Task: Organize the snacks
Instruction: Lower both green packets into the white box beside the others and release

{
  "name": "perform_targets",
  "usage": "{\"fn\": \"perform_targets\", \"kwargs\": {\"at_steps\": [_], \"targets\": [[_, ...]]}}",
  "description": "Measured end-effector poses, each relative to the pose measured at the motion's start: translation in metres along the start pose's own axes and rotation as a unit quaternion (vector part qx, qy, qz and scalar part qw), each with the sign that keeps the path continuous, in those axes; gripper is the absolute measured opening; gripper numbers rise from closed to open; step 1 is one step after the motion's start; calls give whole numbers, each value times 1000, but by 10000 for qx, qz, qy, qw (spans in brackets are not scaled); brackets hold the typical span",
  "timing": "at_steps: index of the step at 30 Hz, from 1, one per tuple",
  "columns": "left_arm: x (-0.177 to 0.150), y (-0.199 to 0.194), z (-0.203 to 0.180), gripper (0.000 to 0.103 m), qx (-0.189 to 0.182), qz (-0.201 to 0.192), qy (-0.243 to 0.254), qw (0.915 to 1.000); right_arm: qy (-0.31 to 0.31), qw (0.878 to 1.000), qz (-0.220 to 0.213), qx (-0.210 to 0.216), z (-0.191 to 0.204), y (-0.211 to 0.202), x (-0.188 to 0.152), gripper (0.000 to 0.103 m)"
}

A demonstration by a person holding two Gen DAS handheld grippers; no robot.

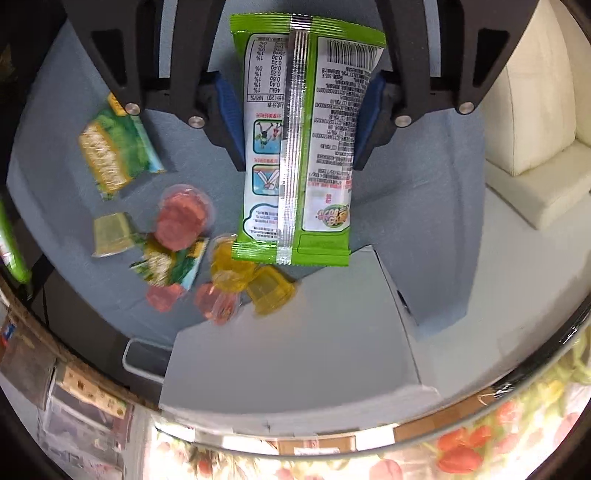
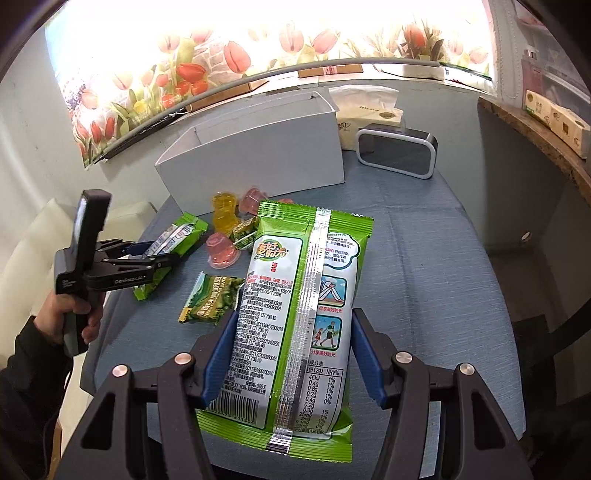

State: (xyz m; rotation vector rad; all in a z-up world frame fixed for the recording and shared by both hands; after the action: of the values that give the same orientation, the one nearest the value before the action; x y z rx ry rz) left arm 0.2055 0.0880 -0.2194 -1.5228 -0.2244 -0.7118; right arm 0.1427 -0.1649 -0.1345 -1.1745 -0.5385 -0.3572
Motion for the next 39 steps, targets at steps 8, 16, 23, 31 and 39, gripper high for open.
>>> {"fn": "perform_targets", "kwargs": {"at_steps": [8, 16, 23, 31, 39], "targets": [[14, -80, -11, 59, -218, -703, -1274, 9891, -99, 9997, -85, 204, 12, -1, 10, 65], [87, -134, 3, 59, -149, -1460, -1695, 9745, -410, 9973, -373, 484, 45, 13, 93, 65], [164, -103, 48, 60, -235, -1459, -2154, 9653, -460, 9956, -505, 641, 68, 52, 200, 65], [216, -48, 90, 64, -484, -1189, -2435, 9614, -806, 9954, -269, 443, 88, 119, 272, 66], [216, -15, 100, 101, -291, -907, -2308, 9683, -561, 9977, -298, 218, 69, 144, 285, 91]]}}
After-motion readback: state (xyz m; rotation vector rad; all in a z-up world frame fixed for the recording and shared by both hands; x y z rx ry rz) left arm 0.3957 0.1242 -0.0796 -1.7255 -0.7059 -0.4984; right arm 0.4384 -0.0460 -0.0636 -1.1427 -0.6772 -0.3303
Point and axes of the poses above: each gripper's, at about its wrist camera, not at the fingertips, and y roughly the way its jaws point, z to its left, x to its top, the point moved 8 cm from there along y, roughly the way its jaws point, and after that the axes turned 8 degrees about y, right-handed, at the moved point
